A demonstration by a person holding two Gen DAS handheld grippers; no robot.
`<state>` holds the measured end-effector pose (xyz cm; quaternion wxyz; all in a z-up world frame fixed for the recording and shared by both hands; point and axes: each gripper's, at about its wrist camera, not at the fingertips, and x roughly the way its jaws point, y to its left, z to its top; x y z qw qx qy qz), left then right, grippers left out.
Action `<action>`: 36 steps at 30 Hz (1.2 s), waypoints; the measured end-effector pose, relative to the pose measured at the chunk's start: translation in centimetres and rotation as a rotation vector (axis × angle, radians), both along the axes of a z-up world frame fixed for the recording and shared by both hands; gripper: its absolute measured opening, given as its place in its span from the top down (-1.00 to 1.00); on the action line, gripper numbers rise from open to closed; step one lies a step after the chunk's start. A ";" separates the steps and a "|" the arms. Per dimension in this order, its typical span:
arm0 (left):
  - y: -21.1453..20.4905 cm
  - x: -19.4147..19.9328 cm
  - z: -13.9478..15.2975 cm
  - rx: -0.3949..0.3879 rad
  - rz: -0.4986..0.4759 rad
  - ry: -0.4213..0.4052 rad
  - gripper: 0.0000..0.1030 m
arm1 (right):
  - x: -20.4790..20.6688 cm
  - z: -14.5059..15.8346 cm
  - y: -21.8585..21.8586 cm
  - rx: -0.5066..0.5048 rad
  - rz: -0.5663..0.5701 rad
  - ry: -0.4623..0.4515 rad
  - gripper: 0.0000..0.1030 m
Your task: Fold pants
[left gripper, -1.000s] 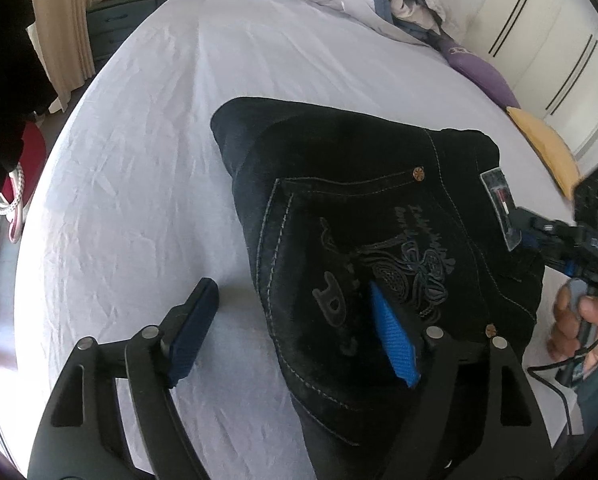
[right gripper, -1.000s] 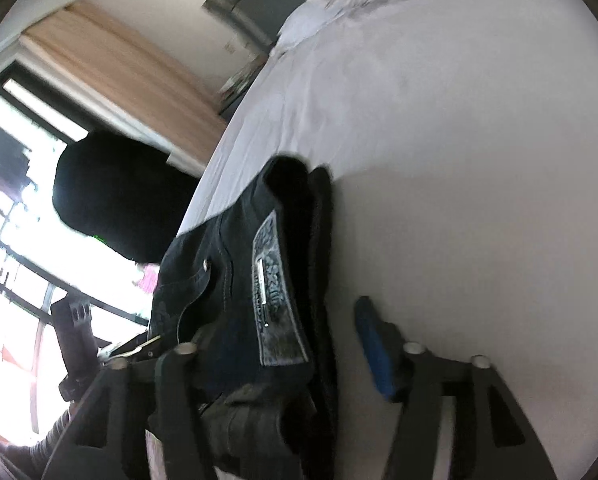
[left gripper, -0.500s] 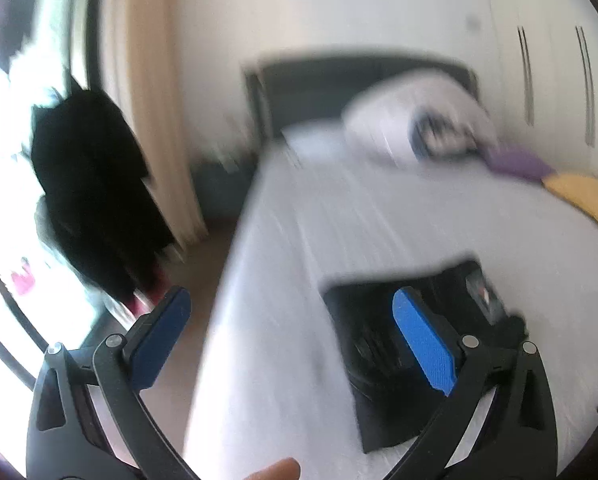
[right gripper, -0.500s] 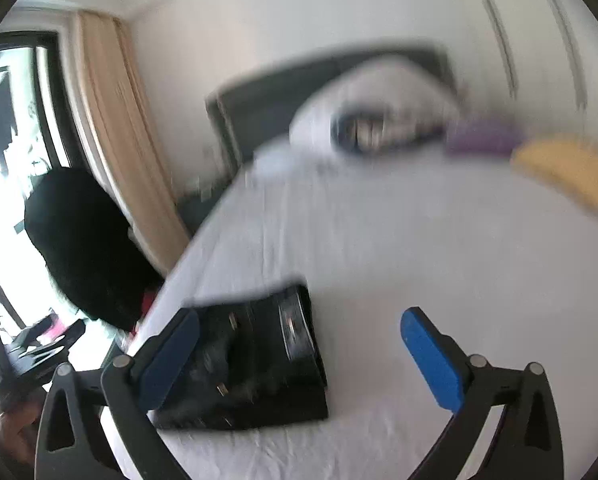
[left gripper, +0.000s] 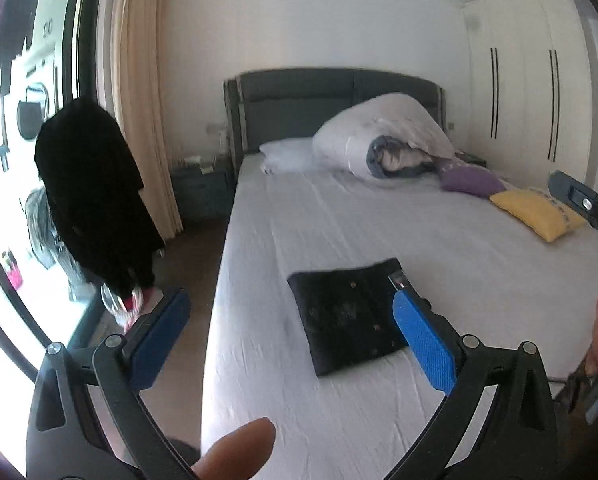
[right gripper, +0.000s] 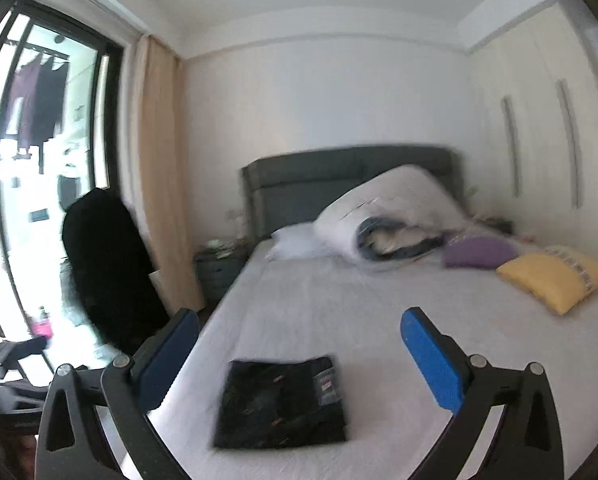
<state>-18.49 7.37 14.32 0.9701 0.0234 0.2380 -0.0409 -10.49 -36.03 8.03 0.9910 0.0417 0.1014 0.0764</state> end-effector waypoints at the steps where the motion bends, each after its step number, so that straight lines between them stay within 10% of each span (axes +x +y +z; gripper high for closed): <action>1: -0.1 -0.1 -0.1 0.003 0.015 0.020 -1.00 | -0.1 0.1 0.1 -0.002 0.008 0.028 -1.00; 14: -1.9 2.3 -8.2 -0.039 0.024 0.357 -1.00 | 1.3 -5.8 0.0 0.015 -0.197 0.439 -1.00; 36: -1.7 5.2 -12.0 -0.059 0.043 0.413 -1.00 | 2.9 -8.5 1.4 -0.038 -0.154 0.528 -1.00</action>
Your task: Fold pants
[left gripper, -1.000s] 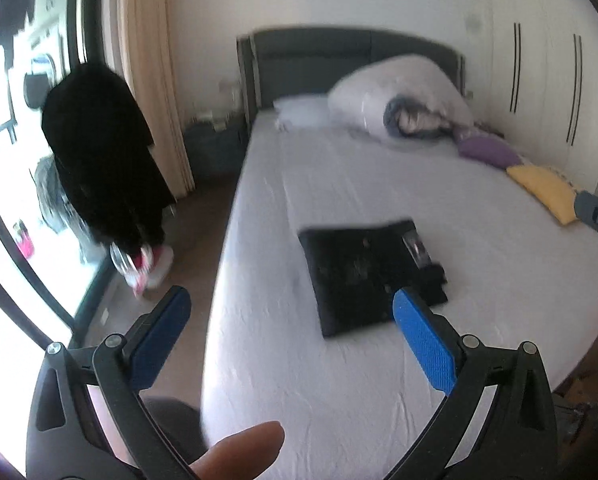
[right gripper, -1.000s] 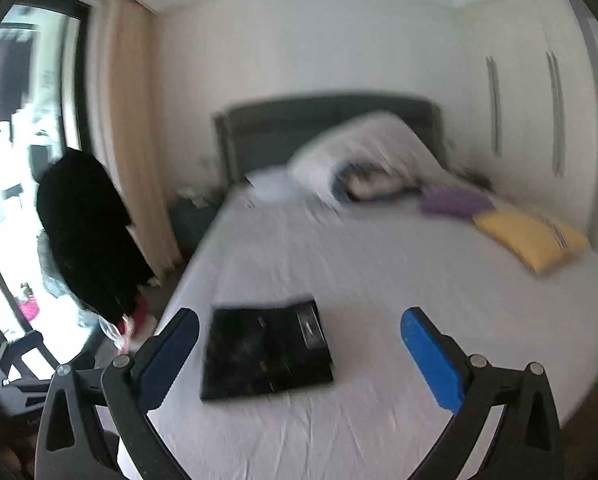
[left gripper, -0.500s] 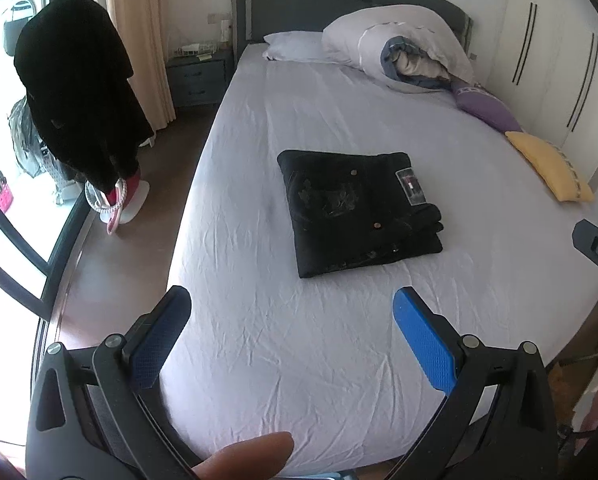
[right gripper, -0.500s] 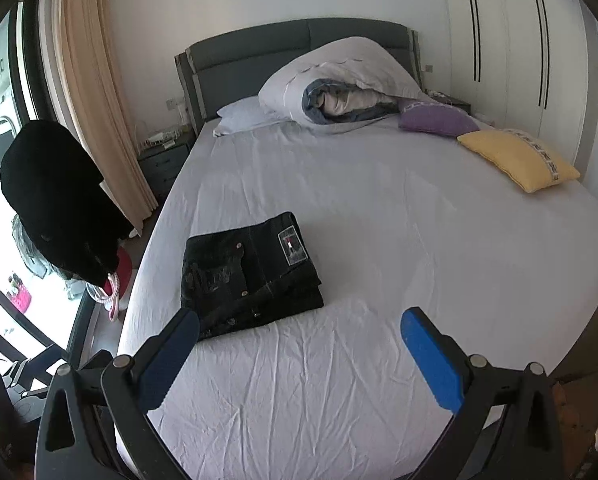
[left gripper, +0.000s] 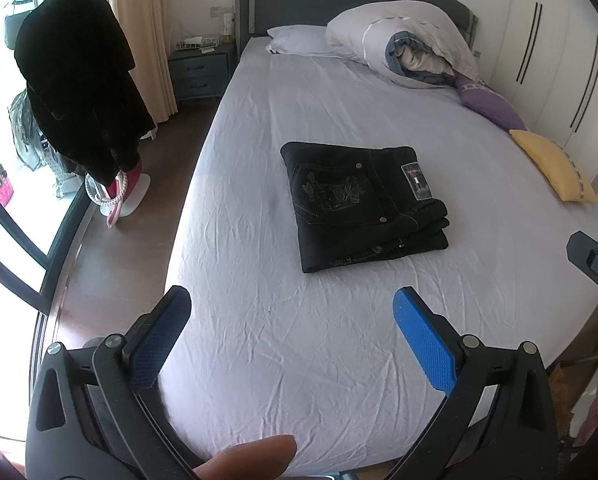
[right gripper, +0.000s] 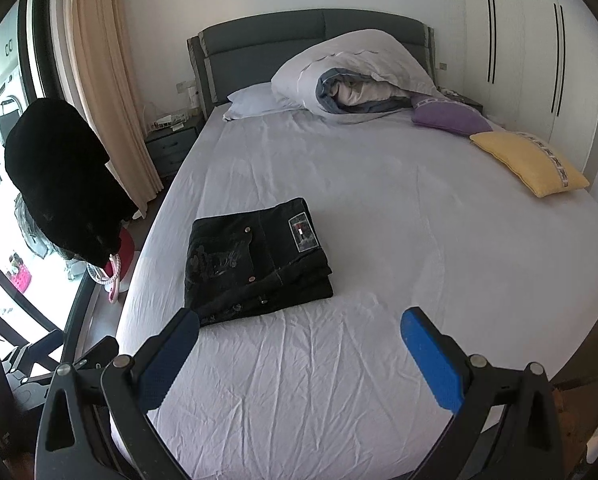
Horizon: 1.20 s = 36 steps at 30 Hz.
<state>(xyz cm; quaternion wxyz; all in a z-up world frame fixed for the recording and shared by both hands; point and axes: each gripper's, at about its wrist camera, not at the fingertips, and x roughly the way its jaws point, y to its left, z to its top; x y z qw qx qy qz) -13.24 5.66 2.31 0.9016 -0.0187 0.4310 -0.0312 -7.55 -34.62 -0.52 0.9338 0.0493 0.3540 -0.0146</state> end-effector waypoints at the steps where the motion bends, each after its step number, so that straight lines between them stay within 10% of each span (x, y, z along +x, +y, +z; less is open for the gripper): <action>1: 0.0 0.1 -0.1 -0.001 0.001 0.000 -1.00 | 0.0 0.0 0.0 -0.002 0.002 0.002 -1.00; 36: -0.4 0.1 0.0 -0.002 0.006 0.001 -1.00 | 0.3 -1.3 0.4 -0.002 0.024 0.028 -1.00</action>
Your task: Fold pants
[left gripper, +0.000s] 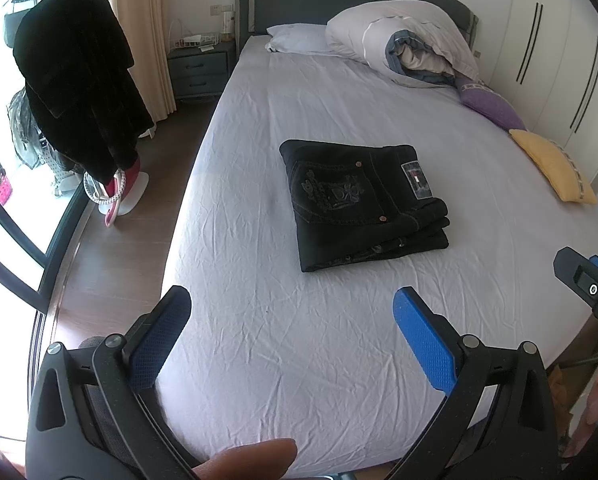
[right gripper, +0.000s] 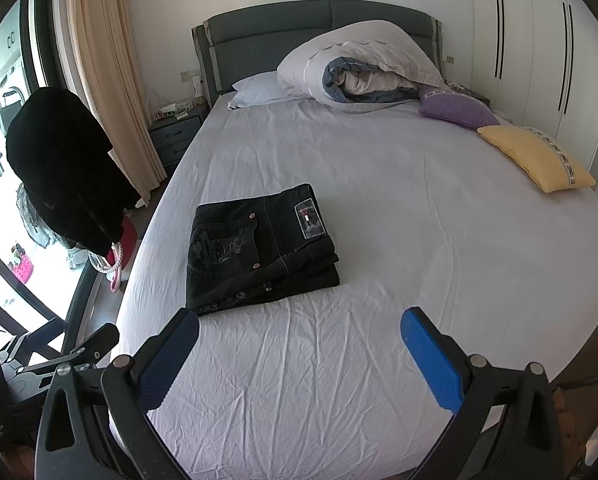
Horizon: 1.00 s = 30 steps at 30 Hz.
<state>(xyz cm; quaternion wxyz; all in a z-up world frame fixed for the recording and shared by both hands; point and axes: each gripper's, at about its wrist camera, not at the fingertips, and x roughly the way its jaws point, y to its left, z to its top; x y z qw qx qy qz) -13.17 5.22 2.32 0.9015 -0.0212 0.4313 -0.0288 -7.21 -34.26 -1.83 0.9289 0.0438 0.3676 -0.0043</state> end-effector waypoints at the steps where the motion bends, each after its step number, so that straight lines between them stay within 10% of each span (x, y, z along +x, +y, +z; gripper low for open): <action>1: 0.0 0.0 0.0 0.000 0.000 -0.001 -1.00 | 0.0 0.0 0.0 0.000 0.000 0.000 -1.00; 30: -0.1 0.1 -0.3 -0.003 -0.001 0.001 -1.00 | -0.3 -0.8 -0.1 0.002 0.009 0.009 -1.00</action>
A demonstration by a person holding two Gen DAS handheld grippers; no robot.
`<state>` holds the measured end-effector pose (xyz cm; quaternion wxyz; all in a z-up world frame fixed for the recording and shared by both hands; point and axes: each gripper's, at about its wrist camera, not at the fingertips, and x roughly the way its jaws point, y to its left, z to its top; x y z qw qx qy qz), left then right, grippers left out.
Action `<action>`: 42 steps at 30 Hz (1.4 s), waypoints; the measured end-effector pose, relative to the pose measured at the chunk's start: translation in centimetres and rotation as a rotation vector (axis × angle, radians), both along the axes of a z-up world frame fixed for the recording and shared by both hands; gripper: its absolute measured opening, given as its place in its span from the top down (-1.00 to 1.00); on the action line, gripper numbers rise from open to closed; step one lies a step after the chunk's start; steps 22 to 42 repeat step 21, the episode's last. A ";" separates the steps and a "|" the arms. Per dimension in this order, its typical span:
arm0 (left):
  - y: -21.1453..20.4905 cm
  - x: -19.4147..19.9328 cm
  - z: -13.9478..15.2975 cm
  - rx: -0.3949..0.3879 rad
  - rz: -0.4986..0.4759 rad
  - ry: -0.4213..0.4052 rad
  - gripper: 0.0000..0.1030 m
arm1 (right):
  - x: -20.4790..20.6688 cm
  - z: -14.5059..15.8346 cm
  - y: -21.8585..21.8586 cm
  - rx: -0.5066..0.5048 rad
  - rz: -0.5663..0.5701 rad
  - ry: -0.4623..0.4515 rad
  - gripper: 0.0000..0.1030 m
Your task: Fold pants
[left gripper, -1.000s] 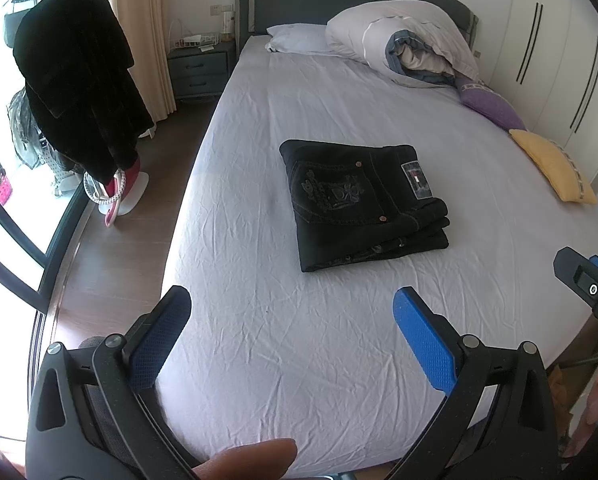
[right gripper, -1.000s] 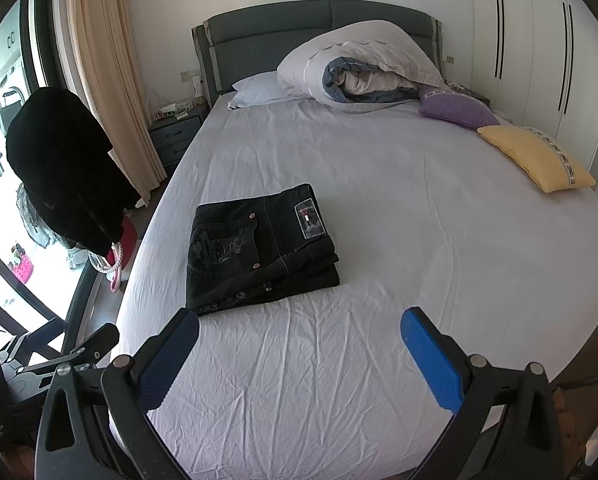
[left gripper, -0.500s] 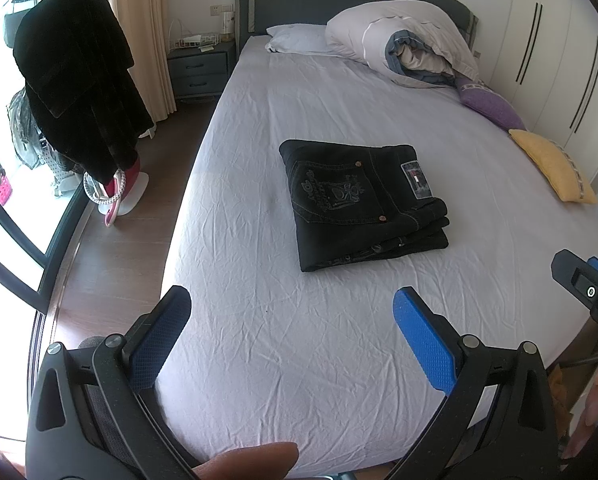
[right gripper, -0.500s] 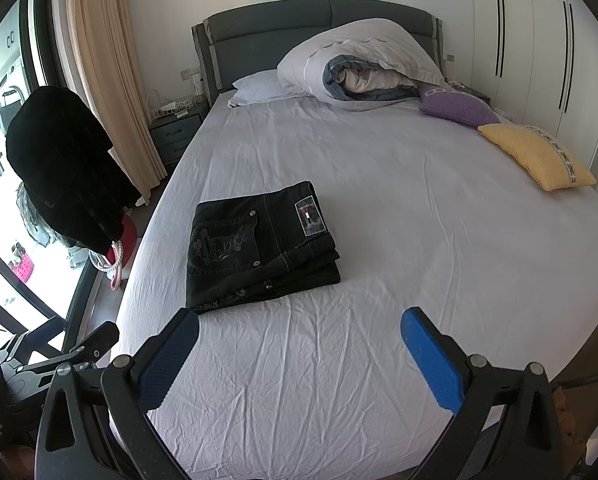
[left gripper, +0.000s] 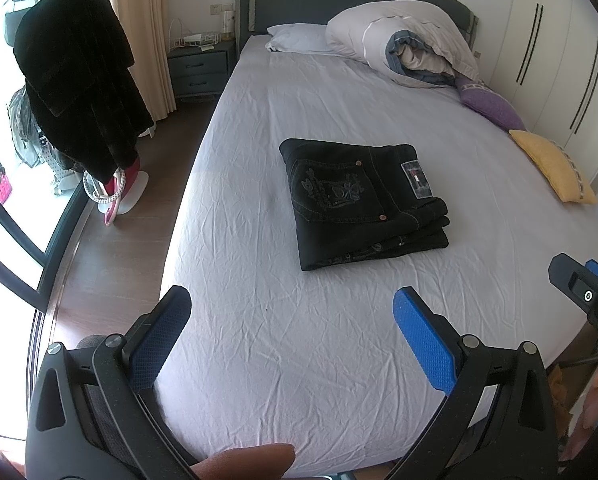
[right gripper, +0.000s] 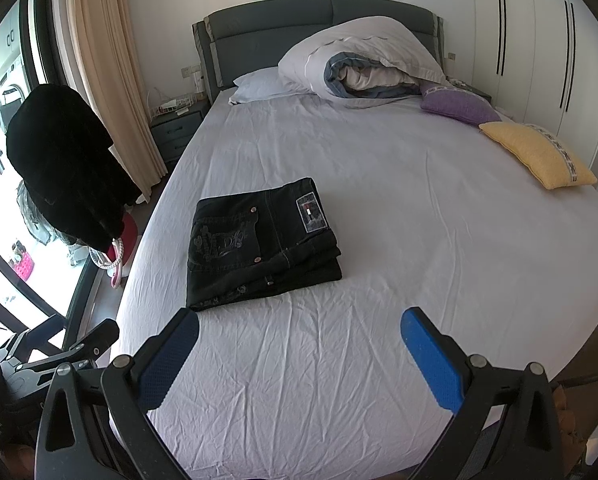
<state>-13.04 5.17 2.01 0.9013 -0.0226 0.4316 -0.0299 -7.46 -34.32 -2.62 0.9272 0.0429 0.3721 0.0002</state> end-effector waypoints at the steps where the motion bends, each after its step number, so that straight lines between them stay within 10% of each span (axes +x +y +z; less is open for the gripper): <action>1: 0.0 0.0 0.0 0.000 0.000 -0.001 -1.00 | 0.0 -0.1 -0.1 0.000 0.002 0.001 -1.00; 42: -0.8 0.2 -1.1 -0.007 0.010 0.009 -1.00 | -0.3 -0.8 -0.5 0.012 0.010 0.013 -1.00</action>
